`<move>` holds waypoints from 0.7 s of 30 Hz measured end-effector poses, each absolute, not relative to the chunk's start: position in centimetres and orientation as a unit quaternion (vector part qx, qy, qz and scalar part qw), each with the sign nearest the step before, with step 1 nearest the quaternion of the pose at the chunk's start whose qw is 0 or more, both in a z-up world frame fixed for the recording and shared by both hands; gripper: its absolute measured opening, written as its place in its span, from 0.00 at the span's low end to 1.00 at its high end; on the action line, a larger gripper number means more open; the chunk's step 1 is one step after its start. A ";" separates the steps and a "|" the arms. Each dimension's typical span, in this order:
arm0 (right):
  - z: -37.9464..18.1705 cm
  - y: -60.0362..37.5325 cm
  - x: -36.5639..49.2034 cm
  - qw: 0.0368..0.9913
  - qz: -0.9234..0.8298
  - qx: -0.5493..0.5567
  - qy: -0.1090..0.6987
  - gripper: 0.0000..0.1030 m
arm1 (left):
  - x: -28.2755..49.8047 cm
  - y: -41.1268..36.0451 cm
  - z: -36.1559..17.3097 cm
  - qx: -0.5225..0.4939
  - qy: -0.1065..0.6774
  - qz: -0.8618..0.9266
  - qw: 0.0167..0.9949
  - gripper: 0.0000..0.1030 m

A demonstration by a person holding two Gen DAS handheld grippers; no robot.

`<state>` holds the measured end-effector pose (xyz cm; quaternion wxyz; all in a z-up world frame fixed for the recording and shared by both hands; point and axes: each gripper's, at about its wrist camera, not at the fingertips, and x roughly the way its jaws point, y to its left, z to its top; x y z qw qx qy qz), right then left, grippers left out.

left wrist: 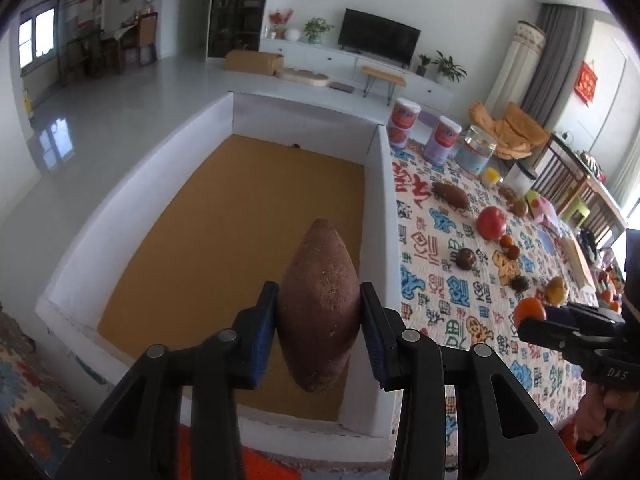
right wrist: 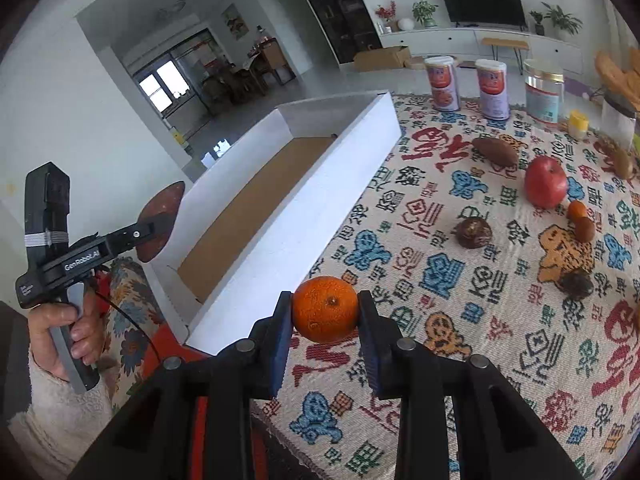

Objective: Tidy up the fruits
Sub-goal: 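Carry the sweet potato with the left tool while the right tool grasps the tangerine, then open both tools to drop sweet potato and tangerine into the box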

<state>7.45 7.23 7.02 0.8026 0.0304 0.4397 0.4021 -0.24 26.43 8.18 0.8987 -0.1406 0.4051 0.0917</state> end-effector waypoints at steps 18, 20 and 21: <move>9.5 20.3 6.7 0.820 0.425 -0.009 0.383 0.73 | -2.8 27.5 8.6 -0.158 0.336 0.124 0.920 0.80; 10.8 17.2 6.6 0.845 0.405 -0.009 0.350 0.93 | -2.9 24.5 9.8 -0.144 0.321 0.091 0.932 0.83; 11.0 15.3 6.6 0.859 0.389 -0.009 0.334 0.96 | -2.7 22.7 10.2 -0.136 0.317 0.072 0.936 0.84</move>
